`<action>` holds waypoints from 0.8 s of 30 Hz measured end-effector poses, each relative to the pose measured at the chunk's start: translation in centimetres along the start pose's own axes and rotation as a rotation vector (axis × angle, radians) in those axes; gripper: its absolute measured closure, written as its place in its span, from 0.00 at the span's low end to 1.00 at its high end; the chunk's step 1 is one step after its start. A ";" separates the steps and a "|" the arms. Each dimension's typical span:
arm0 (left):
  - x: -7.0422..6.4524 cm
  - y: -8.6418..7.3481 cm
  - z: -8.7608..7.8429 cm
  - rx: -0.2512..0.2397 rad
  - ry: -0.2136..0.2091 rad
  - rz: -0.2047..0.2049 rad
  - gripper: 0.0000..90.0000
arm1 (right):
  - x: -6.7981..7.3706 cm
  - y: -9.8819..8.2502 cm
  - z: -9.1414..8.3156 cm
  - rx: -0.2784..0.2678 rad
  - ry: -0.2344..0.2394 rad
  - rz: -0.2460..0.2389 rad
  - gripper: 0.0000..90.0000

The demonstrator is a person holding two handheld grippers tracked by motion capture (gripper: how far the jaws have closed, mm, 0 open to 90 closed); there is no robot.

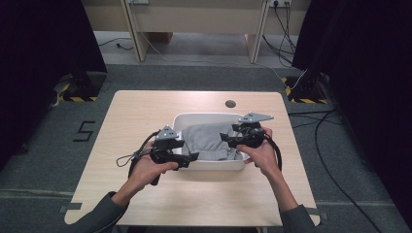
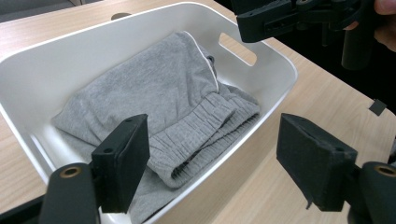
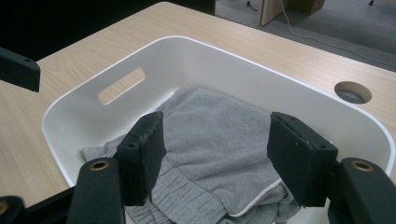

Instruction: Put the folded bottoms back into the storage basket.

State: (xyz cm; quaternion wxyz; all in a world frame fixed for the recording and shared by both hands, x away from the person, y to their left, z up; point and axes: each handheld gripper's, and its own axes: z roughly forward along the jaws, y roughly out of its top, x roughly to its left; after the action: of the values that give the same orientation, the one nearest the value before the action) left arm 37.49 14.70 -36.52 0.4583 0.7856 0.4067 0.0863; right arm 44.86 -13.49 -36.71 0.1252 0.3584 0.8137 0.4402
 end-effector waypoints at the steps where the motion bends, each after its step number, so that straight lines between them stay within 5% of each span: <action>1: 0.0 0.0 0.0 0.000 0.000 0.000 0.28 | 0.0 0.0 0.0 0.000 0.000 0.000 0.42; 24: 0.5 -1.0 -1.6 -0.015 0.016 -0.016 0.23 | 0.3 -1.3 -2.2 -0.039 0.003 0.000 0.41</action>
State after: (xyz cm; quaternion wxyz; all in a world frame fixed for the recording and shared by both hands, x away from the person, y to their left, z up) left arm 36.43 16.41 -36.55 0.4617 0.7781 0.4158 0.0921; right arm 42.91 -15.12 -36.51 0.1309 0.3554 0.8052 0.4563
